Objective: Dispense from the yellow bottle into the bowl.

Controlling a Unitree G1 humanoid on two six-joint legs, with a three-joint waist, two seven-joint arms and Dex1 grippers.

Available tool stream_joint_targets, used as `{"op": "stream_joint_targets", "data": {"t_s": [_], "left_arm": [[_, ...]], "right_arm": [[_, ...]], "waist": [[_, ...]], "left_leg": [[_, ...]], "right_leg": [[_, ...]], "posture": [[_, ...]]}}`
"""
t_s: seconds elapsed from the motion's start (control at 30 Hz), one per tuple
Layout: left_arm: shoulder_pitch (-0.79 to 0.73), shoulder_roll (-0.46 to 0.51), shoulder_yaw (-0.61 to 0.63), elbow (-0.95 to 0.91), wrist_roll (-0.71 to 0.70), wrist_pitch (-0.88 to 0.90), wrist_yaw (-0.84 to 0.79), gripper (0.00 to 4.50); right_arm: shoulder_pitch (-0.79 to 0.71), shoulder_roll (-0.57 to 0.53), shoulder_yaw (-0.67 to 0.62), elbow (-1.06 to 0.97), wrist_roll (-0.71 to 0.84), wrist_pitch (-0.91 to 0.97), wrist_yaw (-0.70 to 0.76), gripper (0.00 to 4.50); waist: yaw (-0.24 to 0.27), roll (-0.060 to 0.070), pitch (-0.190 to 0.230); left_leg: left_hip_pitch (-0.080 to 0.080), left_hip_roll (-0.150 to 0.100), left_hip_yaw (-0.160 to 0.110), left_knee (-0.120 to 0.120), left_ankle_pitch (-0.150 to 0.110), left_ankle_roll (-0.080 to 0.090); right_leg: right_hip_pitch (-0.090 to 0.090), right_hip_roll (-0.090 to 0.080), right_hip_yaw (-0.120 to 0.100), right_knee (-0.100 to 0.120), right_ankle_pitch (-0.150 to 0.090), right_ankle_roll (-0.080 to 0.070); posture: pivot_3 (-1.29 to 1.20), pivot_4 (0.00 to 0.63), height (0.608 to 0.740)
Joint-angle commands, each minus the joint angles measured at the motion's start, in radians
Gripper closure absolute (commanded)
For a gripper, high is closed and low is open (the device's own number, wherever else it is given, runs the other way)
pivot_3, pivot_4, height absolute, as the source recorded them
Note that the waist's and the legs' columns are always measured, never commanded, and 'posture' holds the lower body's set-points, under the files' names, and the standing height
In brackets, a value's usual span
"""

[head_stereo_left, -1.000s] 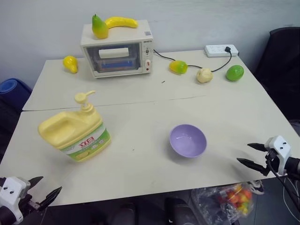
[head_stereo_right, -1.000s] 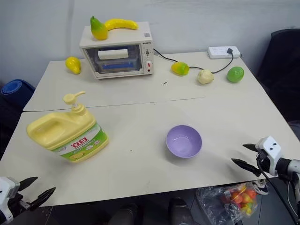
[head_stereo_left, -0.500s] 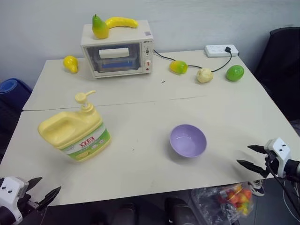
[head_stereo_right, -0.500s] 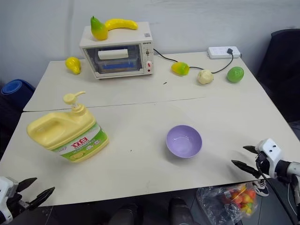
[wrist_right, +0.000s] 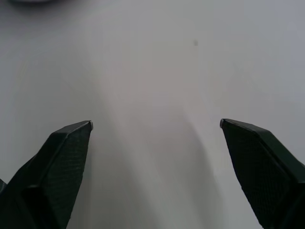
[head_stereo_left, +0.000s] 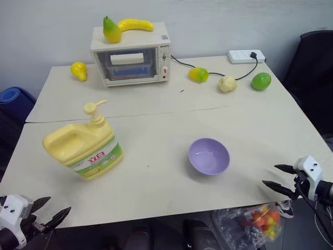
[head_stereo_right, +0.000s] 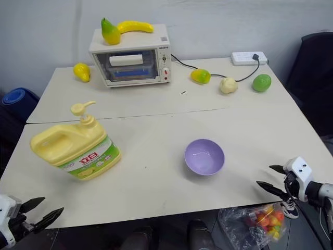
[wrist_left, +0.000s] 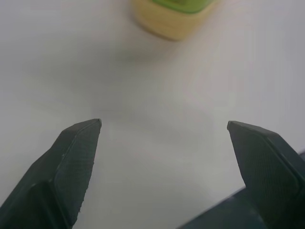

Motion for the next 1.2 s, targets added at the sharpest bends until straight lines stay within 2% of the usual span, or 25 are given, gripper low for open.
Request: {"op": "stream_joint_targets", "data": {"t_s": [0.03,0.2,0.3,0.43,0.6,0.83,1.0,1.2], "left_arm": [[0.076,0.059,0.110,-0.150,-0.125,0.090,-0.112,0.00],[0.206,0.160,0.231,-0.394,-0.278,0.230,-0.298,0.00],[0.234,0.208,0.285,-0.493,-0.328,0.277,-0.369,0.00],[0.061,0.308,0.264,-0.593,-0.395,0.309,-0.283,0.00],[-0.067,0.315,0.150,-0.629,-0.369,0.318,-0.204,0.00],[-0.098,0.289,0.074,-0.605,-0.297,0.300,-0.213,0.00],[-0.112,0.279,0.058,-0.615,-0.293,0.301,-0.213,0.00],[-0.124,0.273,0.038,-0.634,-0.290,0.305,-0.212,0.00]], "right_arm": [[0.072,-0.075,-0.080,-0.206,0.090,0.106,0.061,0.02],[0.200,-0.131,-0.134,-0.508,0.171,0.240,0.105,0.02],[0.222,-0.134,-0.147,-0.661,0.217,0.312,0.086,0.02],[0.148,-0.086,-0.068,-0.842,0.206,0.354,-0.052,0.02],[0.131,-0.019,0.050,-0.949,0.102,0.330,-0.182,0.02],[0.109,0.023,0.211,-0.879,-0.086,0.182,-0.232,1.98],[0.069,0.037,0.261,-0.828,-0.128,0.133,-0.234,3.62],[-0.032,0.058,0.364,-0.746,-0.177,0.107,-0.208,3.62]], "waist": [[0.000,0.000,0.000],[0.002,-0.001,0.000],[0.001,0.000,0.000],[0.007,0.000,0.000],[0.009,0.000,0.000],[0.003,0.000,0.000],[0.003,-0.001,0.000],[0.002,-0.001,0.001]], "left_leg": [[0.000,0.000,0.000,0.000,0.000,0.000],[0.000,0.001,0.000,0.000,0.000,0.000],[0.000,0.001,0.000,0.000,0.000,0.000],[0.000,0.001,0.000,0.001,0.001,-0.001],[0.000,0.000,0.000,0.001,0.001,-0.001],[-0.002,0.000,0.000,0.001,0.002,-0.006],[-0.002,0.000,0.000,0.002,0.002,-0.006],[-0.001,0.000,0.001,0.002,0.004,-0.007]], "right_leg": [[0.000,0.000,0.000,0.000,0.000,0.000],[0.001,0.000,0.000,-0.003,-0.001,-0.002],[0.001,0.000,0.000,-0.003,-0.001,-0.002],[0.001,0.002,0.000,-0.002,-0.001,-0.002],[0.001,0.002,0.000,-0.001,-0.001,-0.001],[-0.002,0.002,0.000,0.000,0.000,0.000],[-0.002,0.002,0.000,0.000,0.000,0.000],[-0.001,0.002,0.000,0.001,0.000,0.000]], "posture": [[0.00,0.150,0.740],[0.00,0.150,0.740],[0.00,0.150,0.740],[0.00,0.150,0.740],[0.00,0.150,0.740],[0.00,0.150,0.740],[0.00,0.150,0.740],[0.00,0.150,0.740]]}}
